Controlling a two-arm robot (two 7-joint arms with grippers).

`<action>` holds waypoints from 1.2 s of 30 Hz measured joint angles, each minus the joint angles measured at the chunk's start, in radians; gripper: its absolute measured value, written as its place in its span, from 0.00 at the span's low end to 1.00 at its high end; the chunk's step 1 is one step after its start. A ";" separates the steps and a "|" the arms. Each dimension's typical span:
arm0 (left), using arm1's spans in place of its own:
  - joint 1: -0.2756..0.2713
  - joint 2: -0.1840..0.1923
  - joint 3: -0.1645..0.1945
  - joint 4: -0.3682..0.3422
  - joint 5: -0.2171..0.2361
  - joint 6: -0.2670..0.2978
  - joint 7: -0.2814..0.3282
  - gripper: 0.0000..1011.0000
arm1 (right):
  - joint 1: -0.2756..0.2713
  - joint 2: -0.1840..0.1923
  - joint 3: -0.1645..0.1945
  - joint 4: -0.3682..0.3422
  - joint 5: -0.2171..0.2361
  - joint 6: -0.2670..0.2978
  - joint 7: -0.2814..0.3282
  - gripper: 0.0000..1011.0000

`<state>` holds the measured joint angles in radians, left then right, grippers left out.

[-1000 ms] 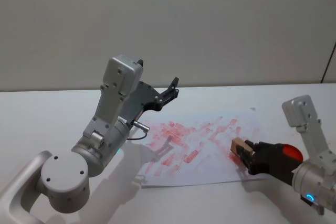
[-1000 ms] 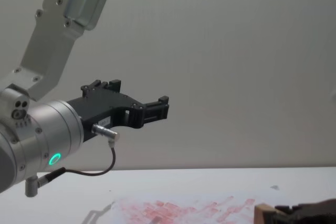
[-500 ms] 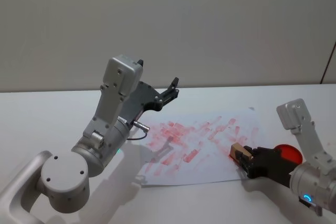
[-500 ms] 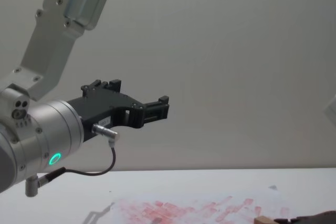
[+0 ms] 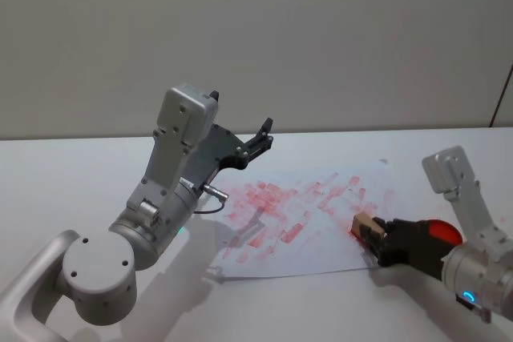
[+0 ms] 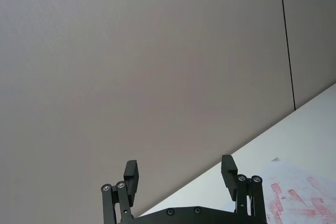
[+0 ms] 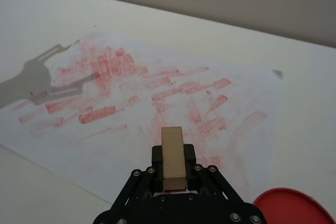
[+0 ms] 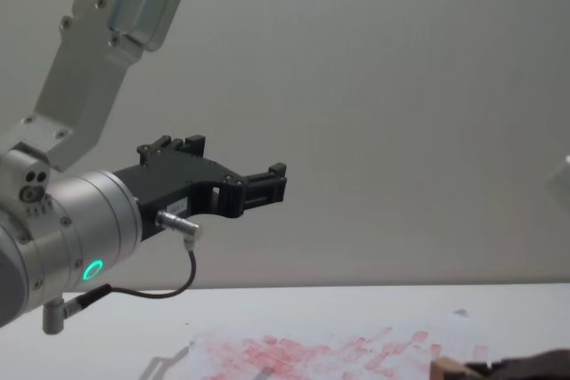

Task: Use the one hand to pick up the stamp and affix it onto the A4 paper.

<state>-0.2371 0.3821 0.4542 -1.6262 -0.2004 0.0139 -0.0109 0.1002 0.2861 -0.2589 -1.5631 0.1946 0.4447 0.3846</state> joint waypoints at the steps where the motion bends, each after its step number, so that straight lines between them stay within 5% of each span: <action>1: 0.000 0.000 0.000 0.000 0.000 0.000 0.000 0.99 | 0.001 0.000 0.001 -0.002 0.000 -0.011 -0.002 0.21; 20: 0.000 0.000 0.000 0.000 0.000 0.000 0.000 0.99 | -0.032 0.034 0.043 -0.111 0.064 -0.157 -0.087 0.21; 36: 0.000 0.000 0.000 0.000 0.000 0.000 0.000 0.99 | -0.141 0.104 0.094 -0.190 0.137 -0.121 -0.206 0.21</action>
<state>-0.2371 0.3821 0.4542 -1.6262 -0.2004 0.0139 -0.0109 -0.0406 0.3902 -0.1648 -1.7533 0.3318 0.3235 0.1786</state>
